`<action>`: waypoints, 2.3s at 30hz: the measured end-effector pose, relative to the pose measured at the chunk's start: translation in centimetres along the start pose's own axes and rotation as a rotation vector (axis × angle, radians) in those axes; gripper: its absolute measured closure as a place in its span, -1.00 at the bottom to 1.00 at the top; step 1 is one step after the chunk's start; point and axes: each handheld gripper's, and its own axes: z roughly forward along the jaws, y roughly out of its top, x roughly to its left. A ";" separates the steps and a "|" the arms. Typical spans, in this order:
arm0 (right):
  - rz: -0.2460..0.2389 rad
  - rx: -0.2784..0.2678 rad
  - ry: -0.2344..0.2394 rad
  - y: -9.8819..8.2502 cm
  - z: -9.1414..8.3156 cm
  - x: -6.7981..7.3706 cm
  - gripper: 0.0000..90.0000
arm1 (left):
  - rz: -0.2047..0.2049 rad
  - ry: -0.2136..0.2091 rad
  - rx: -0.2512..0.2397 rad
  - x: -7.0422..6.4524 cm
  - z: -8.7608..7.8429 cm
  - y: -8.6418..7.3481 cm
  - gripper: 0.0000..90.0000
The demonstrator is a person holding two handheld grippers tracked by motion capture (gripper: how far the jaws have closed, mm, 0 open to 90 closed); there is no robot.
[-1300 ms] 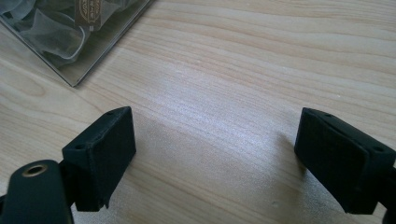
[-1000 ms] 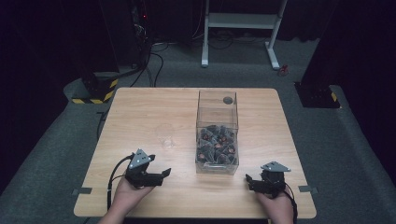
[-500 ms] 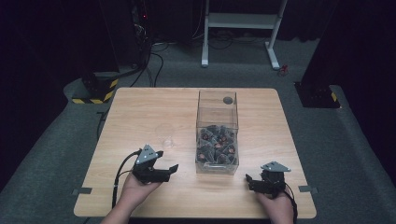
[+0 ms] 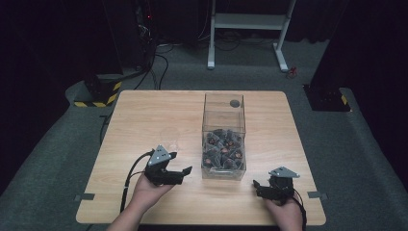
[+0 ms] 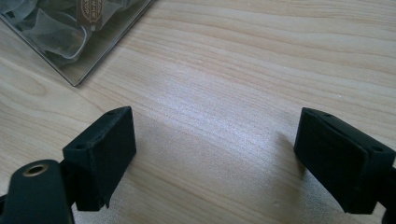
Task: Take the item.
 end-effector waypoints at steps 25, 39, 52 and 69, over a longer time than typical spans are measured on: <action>-0.002 0.001 0.001 0.0 0.0 0.0 -0.72 | 0.027 -0.050 -0.031 -1.4 2.4 3.3 -0.48; -0.007 -0.001 0.002 0.0 0.0 0.0 -0.72 | 0.030 -0.065 -0.039 -1.6 3.1 4.4 -0.42; -0.009 -0.001 0.002 0.0 0.0 0.0 -0.72 | 0.052 -0.076 -0.037 -1.8 4.2 5.5 -0.33; -0.014 0.000 0.007 0.0 0.0 0.0 -0.72 | 0.022 -0.052 -0.017 -0.9 6.7 5.9 0.03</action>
